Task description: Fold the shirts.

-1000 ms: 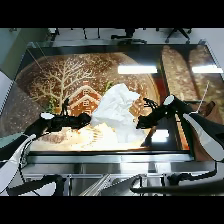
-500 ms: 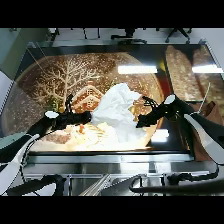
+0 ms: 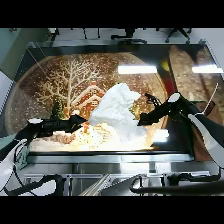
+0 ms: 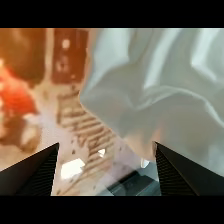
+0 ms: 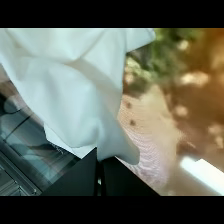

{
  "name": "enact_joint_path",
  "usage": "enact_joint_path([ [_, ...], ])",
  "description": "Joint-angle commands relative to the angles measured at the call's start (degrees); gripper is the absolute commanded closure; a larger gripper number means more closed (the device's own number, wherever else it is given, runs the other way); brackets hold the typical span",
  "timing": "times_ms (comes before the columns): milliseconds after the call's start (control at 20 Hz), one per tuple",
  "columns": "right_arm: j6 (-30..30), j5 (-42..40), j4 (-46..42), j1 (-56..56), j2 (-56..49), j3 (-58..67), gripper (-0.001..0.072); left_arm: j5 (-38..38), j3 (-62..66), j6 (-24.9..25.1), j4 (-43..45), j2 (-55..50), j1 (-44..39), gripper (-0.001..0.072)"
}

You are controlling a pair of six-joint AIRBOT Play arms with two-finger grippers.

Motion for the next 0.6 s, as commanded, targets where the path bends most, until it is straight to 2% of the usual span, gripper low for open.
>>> enact_joint_path([
  [0,0.0,0.0,0.2,0.0,0.1,0.0,0.0696,1.5,-3.5,4.8,-12.4,-4.9,-3.8,0.0057],
  [100,0.0,0.1,0.2,0.0,0.1,0.0,0.0696,0.2,-1.5,11.0,-20.7,-9.6,-8.7,0.0057],
  [250,0.1,0.1,0.2,0.0,0.1,0.0,0.0696,0.2,5.2,13.8,-25.0,-15.2,-13.5,0.006],
  [300,0.3,0.2,0.2,0.0,0.1,0.0,0.0695,0.2,7.9,13.8,-25.2,-16.5,-14.1,0.022],
  [350,0.3,0.4,0.2,0.0,0.3,0.0,0.0696,0.1,10.4,14.0,-25.0,-17.5,-14.3,0.0592],
  [400,0.2,0.8,0.3,0.0,0.5,0.0,0.0696,-0.3,12.7,14.4,-24.8,-17.7,-14.3,0.0696],
  [550,0.2,1.2,1.0,-0.2,3.5,0.7,0.0696,-1.8,17.4,14.2,-24.8,-15.0,-12.6,0.0699],
])
